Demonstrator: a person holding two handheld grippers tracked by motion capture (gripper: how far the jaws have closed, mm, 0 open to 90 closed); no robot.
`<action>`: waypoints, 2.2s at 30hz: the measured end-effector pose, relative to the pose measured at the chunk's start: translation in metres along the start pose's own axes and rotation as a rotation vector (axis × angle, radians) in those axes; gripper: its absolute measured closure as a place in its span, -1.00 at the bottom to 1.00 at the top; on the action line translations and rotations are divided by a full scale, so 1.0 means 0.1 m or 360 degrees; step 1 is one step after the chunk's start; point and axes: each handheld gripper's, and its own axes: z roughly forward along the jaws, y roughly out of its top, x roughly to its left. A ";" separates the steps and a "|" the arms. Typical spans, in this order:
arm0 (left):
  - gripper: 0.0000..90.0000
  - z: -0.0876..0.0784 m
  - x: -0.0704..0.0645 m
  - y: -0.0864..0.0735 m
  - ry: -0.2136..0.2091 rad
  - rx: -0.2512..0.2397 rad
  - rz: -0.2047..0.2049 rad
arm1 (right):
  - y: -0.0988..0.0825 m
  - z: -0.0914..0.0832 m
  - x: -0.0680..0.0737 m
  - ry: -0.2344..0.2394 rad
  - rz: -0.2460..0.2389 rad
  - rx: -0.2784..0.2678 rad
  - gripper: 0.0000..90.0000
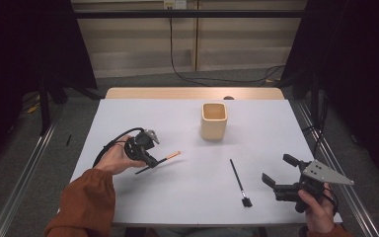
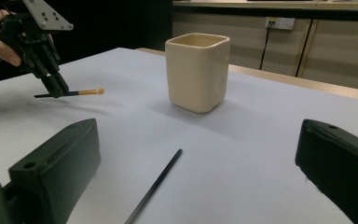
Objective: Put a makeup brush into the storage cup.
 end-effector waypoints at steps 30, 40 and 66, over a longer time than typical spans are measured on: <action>0.86 -0.24 -0.06 -0.21 0.0181 -0.0587 -0.0198 | 0.00 0.01 0.00 0.0004 0.0001 0.0003 -1.00; 0.86 -0.23 -0.07 -0.29 0.0205 -0.0762 -0.0288 | 0.00 0.01 0.00 -0.0002 0.0000 0.0002 -1.00; 0.86 -0.29 -0.22 -0.45 0.0293 -0.1223 -0.0327 | 0.00 0.01 -0.01 -0.0002 0.0003 0.0000 -1.00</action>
